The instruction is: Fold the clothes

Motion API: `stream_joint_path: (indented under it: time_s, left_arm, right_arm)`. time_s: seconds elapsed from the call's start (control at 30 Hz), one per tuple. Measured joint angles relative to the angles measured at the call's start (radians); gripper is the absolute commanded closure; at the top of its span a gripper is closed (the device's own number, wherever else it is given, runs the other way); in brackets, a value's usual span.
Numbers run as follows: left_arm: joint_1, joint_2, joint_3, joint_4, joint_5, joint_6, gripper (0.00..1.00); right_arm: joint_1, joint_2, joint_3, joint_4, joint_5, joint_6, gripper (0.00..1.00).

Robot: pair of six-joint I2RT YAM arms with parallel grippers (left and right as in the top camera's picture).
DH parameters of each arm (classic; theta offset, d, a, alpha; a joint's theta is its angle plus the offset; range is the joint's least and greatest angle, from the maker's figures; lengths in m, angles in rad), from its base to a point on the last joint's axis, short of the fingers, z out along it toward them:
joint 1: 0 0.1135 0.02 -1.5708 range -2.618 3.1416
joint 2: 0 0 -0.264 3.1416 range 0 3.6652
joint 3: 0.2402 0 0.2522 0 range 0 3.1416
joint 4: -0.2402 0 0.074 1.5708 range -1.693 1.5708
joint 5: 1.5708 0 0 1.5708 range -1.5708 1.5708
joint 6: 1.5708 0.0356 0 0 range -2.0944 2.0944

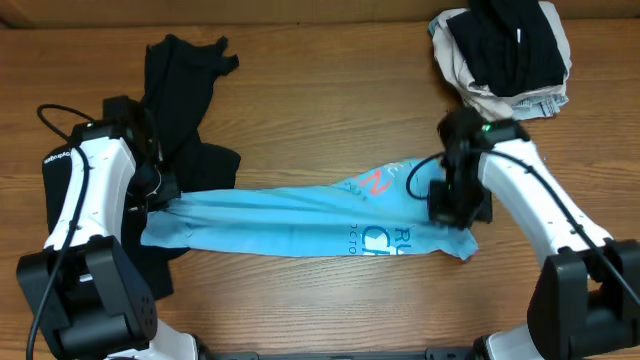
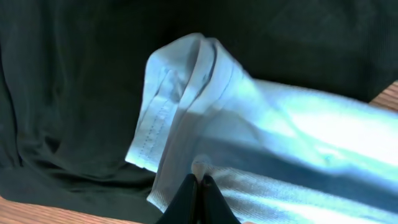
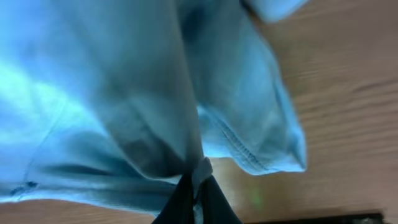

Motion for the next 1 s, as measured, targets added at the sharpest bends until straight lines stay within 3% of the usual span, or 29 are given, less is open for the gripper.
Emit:
stream_joint_path:
  time_s: [0.2, 0.3, 0.4, 0.47, 0.53, 0.6, 0.63, 1.0]
  left_arm:
    - [-0.005, 0.000, 0.000, -0.022, -0.001, -0.001, 0.92]
    - [-0.005, 0.000, 0.000, -0.042, 0.000, -0.002, 0.82]
    - [-0.005, 0.000, 0.000, -0.048, -0.001, -0.006, 0.64]
    - [-0.005, 0.000, 0.000, -0.055, -0.002, -0.008, 0.53]
    - [-0.005, 0.000, 0.000, -0.055, -0.004, -0.006, 0.45]
    - [-0.005, 0.000, 0.000, -0.056, -0.005, -0.008, 0.40]
    - [-0.005, 0.000, 0.000, -0.056, -0.005, -0.007, 0.38]
    - [-0.003, 0.000, -0.043, 0.040, -0.021, -0.004, 0.30]
  right_arm:
    - [0.000, 0.000, -0.061, 0.017, -0.009, 0.044, 0.96]
    - [-0.001, 0.000, -0.061, -0.004, -0.016, 0.050, 0.96]
    - [-0.001, 0.000, -0.064, -0.024, -0.020, 0.056, 0.93]
    - [-0.002, 0.000, -0.075, -0.025, -0.021, 0.059, 0.81]
    - [-0.002, 0.000, -0.089, -0.025, -0.021, 0.064, 0.59]
    - [-0.002, 0.000, -0.098, -0.023, -0.021, 0.057, 0.29]
    - [-0.002, 0.000, -0.100, -0.018, -0.020, 0.062, 0.25]
    - [-0.020, 0.000, -0.091, 0.087, -0.019, 0.036, 0.14]
